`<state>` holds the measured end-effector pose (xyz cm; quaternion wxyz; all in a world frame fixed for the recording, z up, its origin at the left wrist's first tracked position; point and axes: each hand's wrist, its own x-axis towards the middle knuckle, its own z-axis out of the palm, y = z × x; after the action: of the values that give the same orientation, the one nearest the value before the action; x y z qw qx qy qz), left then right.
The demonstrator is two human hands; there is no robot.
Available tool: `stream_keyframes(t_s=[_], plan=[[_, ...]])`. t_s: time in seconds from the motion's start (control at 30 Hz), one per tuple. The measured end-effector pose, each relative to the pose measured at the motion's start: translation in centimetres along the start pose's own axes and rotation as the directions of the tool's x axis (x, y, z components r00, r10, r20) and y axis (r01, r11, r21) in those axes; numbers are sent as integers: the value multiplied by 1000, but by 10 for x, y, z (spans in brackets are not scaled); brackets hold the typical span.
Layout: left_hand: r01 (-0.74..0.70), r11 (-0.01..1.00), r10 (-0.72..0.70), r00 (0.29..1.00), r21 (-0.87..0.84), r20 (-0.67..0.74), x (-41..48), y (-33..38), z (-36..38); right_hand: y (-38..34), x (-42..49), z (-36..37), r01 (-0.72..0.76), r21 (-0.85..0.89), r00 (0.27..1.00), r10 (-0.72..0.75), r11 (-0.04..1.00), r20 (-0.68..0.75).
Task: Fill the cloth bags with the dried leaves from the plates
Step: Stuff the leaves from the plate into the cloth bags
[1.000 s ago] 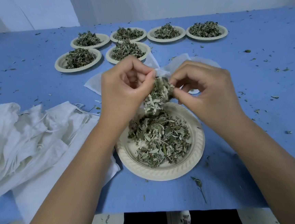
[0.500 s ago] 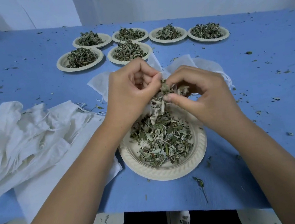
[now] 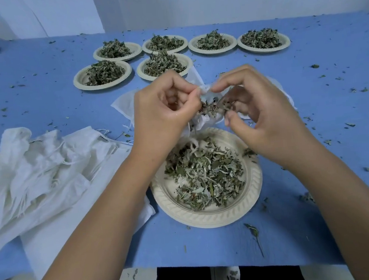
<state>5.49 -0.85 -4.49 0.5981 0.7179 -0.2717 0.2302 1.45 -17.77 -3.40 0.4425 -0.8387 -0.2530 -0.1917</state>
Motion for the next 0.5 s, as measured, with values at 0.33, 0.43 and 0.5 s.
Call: stream_keyframes(t_s=[0.33, 0.43, 0.5], plan=[[-10, 1000, 12, 996, -29, 94, -4, 4, 5, 2, -4, 12, 206, -328, 953, -265, 922, -145], [14, 999, -11, 997, -42, 72, -4, 4, 5, 3, -5, 13, 224, -395, 962, -266, 891, -55], [35, 997, -34, 999, -65, 22, -2, 3, 3, 2, -5, 8, 226, -274, 950, -273, 935, -149]])
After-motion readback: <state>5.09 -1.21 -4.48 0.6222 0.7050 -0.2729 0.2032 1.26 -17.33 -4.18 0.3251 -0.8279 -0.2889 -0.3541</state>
